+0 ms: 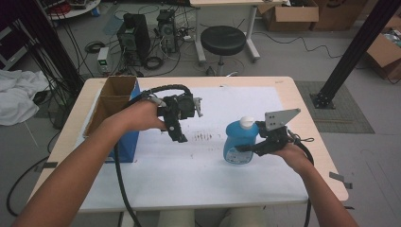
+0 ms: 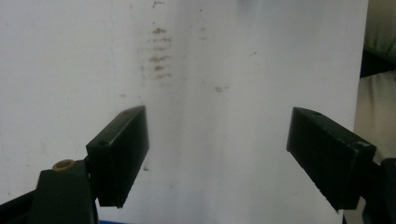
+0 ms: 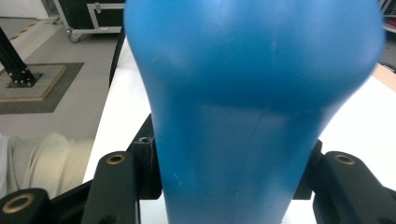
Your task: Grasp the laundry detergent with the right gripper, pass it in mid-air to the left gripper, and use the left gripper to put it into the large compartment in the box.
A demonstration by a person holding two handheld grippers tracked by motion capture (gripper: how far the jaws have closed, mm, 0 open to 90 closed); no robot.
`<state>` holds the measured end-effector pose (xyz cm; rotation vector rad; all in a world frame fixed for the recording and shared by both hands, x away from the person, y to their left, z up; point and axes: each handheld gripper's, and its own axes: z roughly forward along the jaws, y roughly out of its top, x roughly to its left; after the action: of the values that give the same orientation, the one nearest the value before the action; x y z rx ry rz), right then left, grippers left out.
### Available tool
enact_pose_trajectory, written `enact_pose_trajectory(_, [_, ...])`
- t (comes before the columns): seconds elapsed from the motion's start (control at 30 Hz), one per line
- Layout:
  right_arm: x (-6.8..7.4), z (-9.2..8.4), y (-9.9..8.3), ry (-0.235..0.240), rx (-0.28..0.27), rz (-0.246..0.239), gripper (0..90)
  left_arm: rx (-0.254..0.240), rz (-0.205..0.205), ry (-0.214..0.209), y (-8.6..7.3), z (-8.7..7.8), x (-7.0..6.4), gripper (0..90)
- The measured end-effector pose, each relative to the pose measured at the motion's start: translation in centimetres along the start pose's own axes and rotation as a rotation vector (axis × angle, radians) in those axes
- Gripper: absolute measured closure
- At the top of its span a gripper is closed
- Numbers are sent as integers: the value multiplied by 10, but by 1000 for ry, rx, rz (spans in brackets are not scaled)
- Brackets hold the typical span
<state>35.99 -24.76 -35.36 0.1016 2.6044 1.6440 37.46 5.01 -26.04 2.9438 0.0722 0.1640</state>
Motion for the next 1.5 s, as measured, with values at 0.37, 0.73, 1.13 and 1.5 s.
enact_pose_trajectory(0.37, [-9, 21, 14, 52, 32, -33, 448, -20, 8, -18, 6, -9, -3, 217])
enact_pose_trajectory(0.73, [-13, 44, 17, 75, 45, -42, 449, -46, -3, -37, 10, -12, -2, 216])
enact_pose_trajectory(1.13, [-15, 60, 21, 90, 69, -55, 449, -63, -11, -33, 23, -22, -5, 216])
enact_pose_trajectory(1.5, [-17, 74, 30, 103, 65, -65, 450, -72, -2, -23, 33, -26, -9, 215])
